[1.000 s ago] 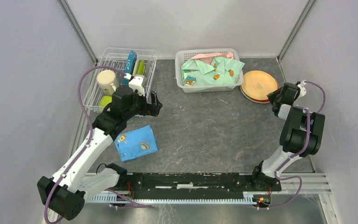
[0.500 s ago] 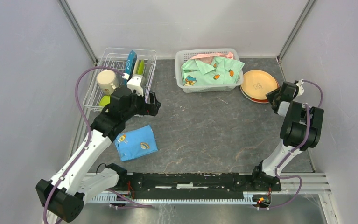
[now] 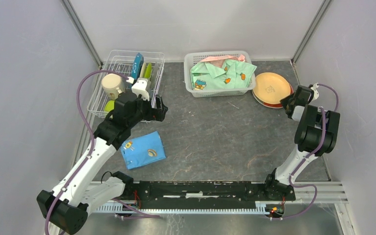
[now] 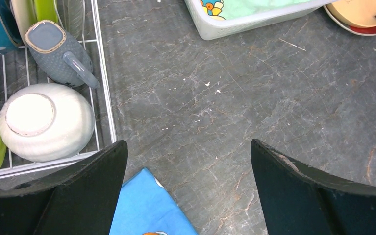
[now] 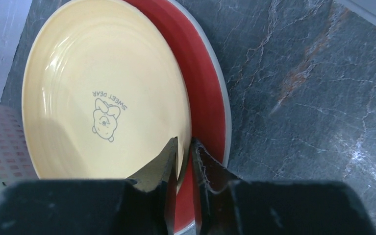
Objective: Load the mixed dishes into the dish rack
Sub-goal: Pick up the plate from the corner of the board.
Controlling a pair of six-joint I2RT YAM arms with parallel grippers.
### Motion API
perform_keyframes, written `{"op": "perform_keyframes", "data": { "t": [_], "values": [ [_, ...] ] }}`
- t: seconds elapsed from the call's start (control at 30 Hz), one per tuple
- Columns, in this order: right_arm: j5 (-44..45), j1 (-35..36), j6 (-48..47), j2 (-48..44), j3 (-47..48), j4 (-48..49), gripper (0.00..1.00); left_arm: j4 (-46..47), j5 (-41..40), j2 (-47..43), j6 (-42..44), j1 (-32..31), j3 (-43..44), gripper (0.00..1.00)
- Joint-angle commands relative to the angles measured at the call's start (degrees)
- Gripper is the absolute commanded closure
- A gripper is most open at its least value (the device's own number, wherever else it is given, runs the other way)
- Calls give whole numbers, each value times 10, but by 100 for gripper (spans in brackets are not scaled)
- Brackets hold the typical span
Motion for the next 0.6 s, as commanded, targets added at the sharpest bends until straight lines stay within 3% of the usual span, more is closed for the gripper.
{"op": "perform_keyframes", "data": {
  "t": [0.0, 0.17, 0.47, 0.57],
  "values": [
    [-4, -2, -6, 1, 6, 7, 85, 22, -9, -14, 30, -1, 3, 0],
    [-3, -4, -13, -35, -4, 1, 100, 24, -19, -23, 27, -2, 1, 0],
    [41, -14, -27, -140, -10, -48, 100, 21, -39, -14, 22, -2, -2, 0],
    [55, -14, -43, -188, -29, -65, 100, 16, -11, -1, 25, -3, 2, 0]
  ]
}}
